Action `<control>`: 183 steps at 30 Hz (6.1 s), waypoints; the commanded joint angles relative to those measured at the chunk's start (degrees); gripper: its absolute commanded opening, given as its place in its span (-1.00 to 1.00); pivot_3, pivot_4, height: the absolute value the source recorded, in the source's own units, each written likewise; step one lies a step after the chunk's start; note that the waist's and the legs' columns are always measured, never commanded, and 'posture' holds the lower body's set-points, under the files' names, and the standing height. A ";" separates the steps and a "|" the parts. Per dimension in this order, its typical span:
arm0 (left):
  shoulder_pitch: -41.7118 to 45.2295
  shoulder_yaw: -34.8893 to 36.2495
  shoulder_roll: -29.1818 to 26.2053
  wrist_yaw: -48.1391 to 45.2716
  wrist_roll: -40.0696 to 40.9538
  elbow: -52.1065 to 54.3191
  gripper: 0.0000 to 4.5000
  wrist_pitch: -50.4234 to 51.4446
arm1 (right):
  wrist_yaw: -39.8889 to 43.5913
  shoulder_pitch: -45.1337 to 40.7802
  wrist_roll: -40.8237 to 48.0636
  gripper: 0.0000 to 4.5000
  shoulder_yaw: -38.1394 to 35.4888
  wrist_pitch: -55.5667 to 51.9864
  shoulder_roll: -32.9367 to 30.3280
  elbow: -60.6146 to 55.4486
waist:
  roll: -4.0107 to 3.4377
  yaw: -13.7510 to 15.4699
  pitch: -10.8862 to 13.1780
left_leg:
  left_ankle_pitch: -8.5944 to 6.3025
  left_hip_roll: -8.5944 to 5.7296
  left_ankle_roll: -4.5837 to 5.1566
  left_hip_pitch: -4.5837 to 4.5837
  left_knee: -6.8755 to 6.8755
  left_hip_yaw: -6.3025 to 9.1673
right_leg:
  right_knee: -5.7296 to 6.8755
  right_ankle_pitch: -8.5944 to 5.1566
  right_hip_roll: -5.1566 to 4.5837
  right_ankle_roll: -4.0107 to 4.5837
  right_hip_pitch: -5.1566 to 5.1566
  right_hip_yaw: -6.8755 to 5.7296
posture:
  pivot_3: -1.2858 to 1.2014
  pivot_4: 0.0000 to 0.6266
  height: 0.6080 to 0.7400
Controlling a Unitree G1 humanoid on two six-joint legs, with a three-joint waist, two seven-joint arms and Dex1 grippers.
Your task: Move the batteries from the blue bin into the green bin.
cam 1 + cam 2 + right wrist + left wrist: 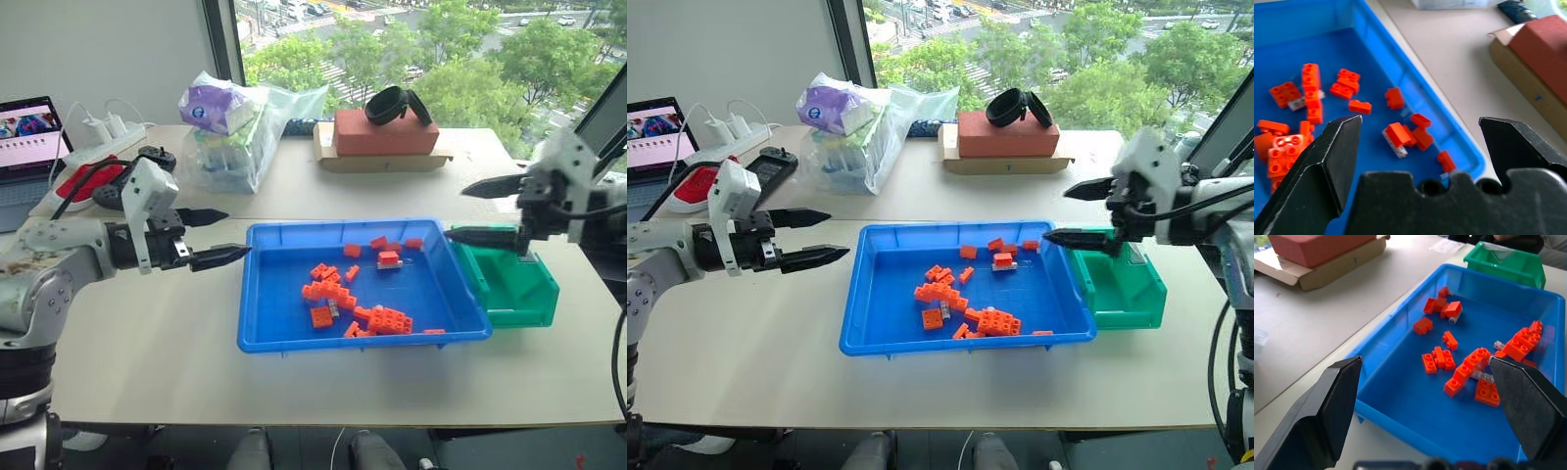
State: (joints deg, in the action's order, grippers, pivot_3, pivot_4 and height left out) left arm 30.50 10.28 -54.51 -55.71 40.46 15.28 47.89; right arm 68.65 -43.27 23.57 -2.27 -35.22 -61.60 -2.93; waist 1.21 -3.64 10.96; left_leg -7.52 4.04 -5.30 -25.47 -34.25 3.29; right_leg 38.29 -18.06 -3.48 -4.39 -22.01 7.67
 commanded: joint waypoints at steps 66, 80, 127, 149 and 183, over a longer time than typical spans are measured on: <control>-5.89 1.56 -1.77 7.68 -0.03 10.94 1.00 2.60 | -5.14 -16.97 -28.87 -0.25 15.68 23.28 22.26 40.07 | 0.03 -0.45 0.01 | 0.01 0.00 -0.01 -0.07 -0.16 0.08 | 0.43 -0.01 0.03 0.04 -0.19 -0.08 | 0.03 -0.52 1.00; -5.28 0.02 -0.56 8.10 -0.22 11.02 1.00 2.15 | 6.50 -9.49 -28.22 -0.25 17.32 15.75 15.36 23.73 | 0.03 -0.48 0.01 | 0.01 0.00 -0.01 -0.07 -0.17 0.07 | 0.42 -0.01 0.03 0.04 -0.18 -0.08 | 0.03 -0.52 1.00; -6.23 0.34 1.53 8.33 2.29 12.01 1.00 2.30 | 4.86 -13.29 -32.27 -0.32 20.07 10.44 20.62 25.08 | 0.07 -0.39 0.00 | 0.01 0.01 -0.01 -0.07 -0.32 0.09 | 0.52 -0.01 0.04 0.04 -0.16 -0.08 | 0.03 -0.52 1.00; -9.30 1.36 2.15 10.44 1.30 14.10 1.00 1.34 | -1.06 -16.94 -41.88 0.24 27.55 22.04 24.30 42.47 | 0.08 -0.52 0.01 | 0.01 0.00 -0.01 -0.05 -0.31 0.09 | 0.52 -0.01 0.04 0.04 -0.17 -0.08 | 0.03 -0.52 1.00; 1.66 -2.32 11.59 12.26 5.74 11.48 1.00 1.78 | 9.84 -27.62 -31.64 -0.88 11.35 14.54 10.27 38.22 | 0.12 0.11 0.03 | -0.01 0.00 0.00 -0.10 -0.30 0.15 | 0.43 -0.01 0.02 0.04 -0.11 -0.17 | 0.03 -0.52 1.00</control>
State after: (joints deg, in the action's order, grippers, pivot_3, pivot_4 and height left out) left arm 30.13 7.80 -43.46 -43.64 45.14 26.70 50.25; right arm 79.62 -70.59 -7.77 10.44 -21.16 -49.30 34.39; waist 1.33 -3.54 11.00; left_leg -7.52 4.04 -5.30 -25.57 -34.55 3.44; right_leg 38.69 -18.07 -3.46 -4.35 -22.13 7.50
